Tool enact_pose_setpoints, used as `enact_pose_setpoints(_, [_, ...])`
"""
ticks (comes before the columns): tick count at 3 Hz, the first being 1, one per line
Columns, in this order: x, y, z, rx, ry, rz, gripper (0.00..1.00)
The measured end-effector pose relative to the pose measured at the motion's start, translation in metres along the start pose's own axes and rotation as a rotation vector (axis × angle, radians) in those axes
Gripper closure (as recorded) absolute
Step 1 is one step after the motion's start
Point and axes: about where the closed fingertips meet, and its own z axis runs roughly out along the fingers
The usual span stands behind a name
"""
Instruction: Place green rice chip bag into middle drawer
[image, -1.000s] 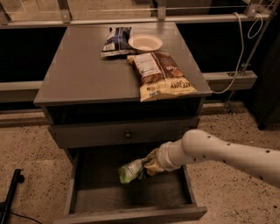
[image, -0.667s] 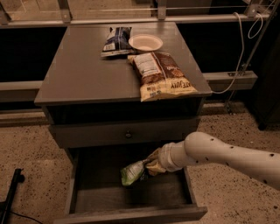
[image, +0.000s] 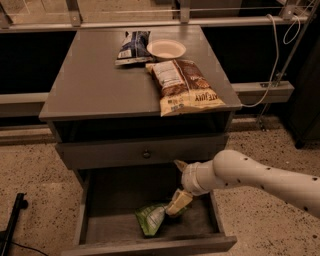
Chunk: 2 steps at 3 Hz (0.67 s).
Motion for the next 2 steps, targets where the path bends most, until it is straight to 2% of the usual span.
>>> enact_pose_setpoints(1, [0.0300, 0.0042, -0.0513, 0.108, 0.063, 0.002, 0.00])
enact_pose_setpoints(2, [0.0247, 0.0034, -0.0494, 0.098, 0.059, -0.004, 0.00])
